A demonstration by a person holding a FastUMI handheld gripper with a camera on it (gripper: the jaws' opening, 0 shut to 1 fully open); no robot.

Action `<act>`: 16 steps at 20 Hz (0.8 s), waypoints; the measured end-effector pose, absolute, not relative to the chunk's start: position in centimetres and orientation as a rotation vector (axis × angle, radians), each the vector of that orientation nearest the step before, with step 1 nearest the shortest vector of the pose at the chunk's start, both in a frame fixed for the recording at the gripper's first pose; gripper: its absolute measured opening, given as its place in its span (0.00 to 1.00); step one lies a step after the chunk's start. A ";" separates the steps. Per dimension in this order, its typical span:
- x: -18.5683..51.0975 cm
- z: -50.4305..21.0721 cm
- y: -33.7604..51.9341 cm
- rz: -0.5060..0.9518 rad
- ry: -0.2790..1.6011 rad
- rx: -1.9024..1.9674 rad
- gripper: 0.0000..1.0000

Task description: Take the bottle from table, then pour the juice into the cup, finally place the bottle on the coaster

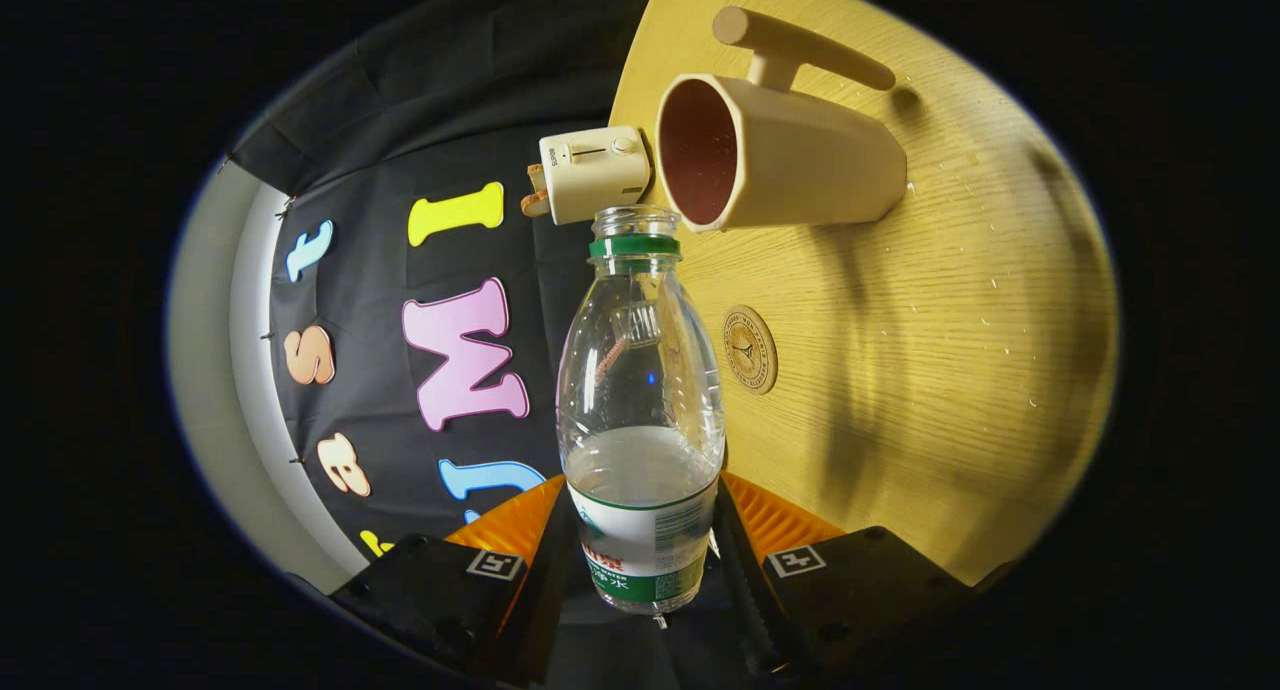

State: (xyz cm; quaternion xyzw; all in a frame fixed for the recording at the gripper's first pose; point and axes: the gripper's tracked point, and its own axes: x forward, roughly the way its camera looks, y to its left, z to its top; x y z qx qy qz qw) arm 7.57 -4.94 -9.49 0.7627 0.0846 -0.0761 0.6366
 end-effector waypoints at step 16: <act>7.7 -8.7 -5.6 -0.180 0.152 1.821 0.73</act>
